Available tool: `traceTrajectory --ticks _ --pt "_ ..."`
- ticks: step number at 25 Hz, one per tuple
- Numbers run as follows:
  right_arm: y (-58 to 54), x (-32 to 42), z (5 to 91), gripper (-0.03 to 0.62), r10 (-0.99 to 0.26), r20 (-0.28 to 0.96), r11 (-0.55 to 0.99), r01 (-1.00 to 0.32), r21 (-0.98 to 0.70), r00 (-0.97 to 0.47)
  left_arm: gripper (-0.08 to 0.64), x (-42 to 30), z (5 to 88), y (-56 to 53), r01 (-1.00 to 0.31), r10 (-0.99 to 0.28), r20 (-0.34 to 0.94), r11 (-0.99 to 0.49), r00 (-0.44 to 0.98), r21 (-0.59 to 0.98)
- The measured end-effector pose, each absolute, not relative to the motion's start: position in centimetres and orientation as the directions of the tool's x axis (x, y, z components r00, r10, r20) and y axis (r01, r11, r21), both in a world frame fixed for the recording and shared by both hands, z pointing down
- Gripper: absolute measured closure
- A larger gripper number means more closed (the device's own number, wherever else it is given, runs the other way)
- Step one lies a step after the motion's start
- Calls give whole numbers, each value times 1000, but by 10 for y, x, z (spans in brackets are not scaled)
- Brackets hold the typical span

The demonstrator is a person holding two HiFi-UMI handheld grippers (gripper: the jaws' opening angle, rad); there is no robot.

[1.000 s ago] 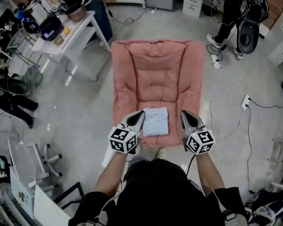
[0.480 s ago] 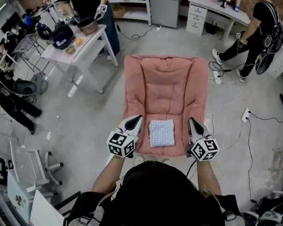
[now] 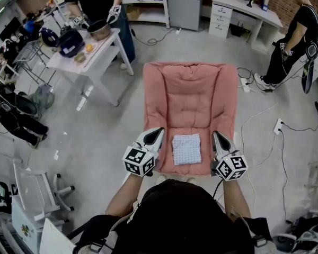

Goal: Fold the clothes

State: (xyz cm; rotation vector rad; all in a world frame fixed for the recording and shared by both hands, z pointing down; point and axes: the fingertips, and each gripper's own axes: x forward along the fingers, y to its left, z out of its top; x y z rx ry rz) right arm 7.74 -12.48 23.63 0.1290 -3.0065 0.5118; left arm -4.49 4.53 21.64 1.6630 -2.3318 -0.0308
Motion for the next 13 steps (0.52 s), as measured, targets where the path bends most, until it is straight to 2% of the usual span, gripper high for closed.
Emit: traceTrajectory --ticks 13 --pt "-128 71 235 588 -85 129 941 -122 -316 -988 552 -51 223 36 -929 -943 203 304 -263 211"
